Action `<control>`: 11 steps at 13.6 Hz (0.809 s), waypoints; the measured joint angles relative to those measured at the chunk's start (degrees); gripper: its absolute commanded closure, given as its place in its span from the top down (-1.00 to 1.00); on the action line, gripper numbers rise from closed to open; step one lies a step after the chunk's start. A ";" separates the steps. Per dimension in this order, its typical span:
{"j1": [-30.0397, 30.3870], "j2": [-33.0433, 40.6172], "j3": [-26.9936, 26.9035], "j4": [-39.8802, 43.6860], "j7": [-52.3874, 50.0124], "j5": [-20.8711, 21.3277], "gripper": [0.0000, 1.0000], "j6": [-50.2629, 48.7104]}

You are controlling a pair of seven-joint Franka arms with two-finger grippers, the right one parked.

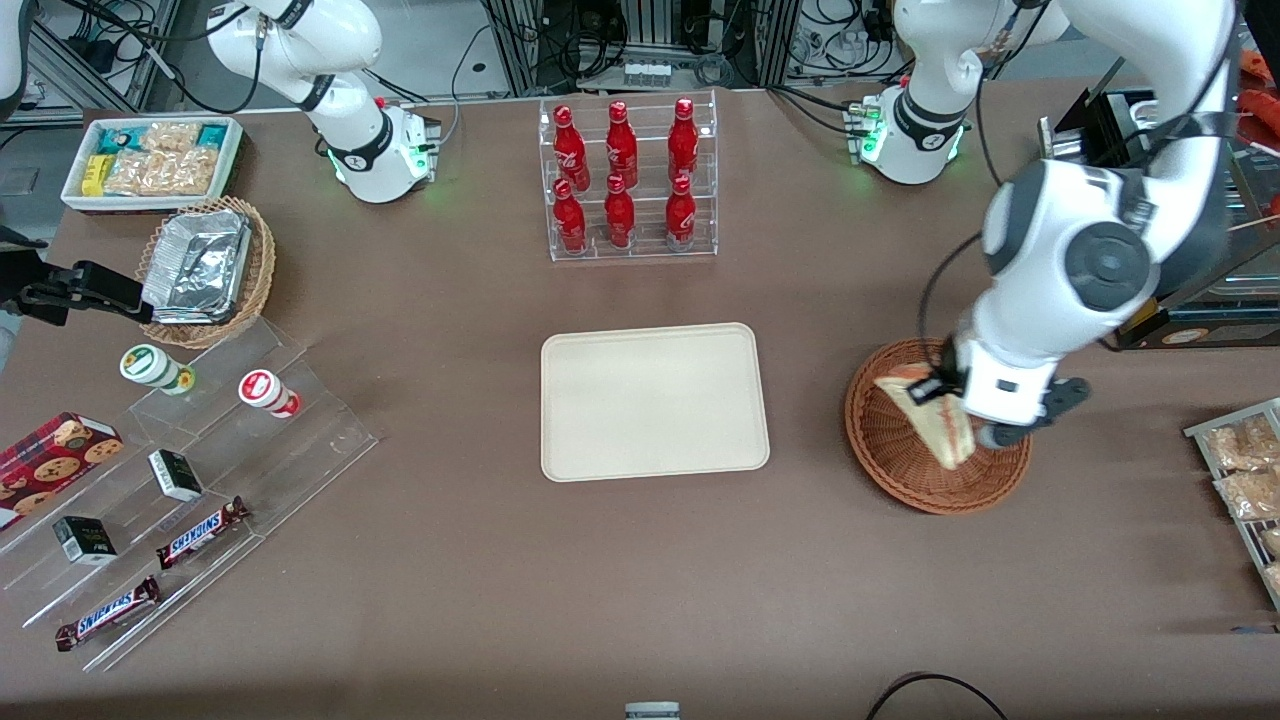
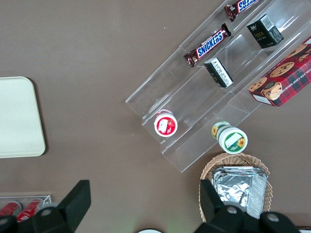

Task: Place sandwich from basket to tray
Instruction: 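Lower the left gripper and close it on the sandwich, then lift the sandwich and carry it over the cream tray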

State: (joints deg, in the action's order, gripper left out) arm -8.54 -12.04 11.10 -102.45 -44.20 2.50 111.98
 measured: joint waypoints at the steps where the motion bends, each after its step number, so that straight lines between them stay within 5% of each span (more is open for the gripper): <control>1: -2.96 -0.75 0.11 0.33 -0.55 1.48 -1.00 0.00; 11: -25.60 -22.11 0.35 16.27 -7.37 3.38 -1.00 1.17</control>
State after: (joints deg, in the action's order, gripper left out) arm -34.13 -34.16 11.45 -86.18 -51.57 5.88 113.15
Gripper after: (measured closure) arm 0.815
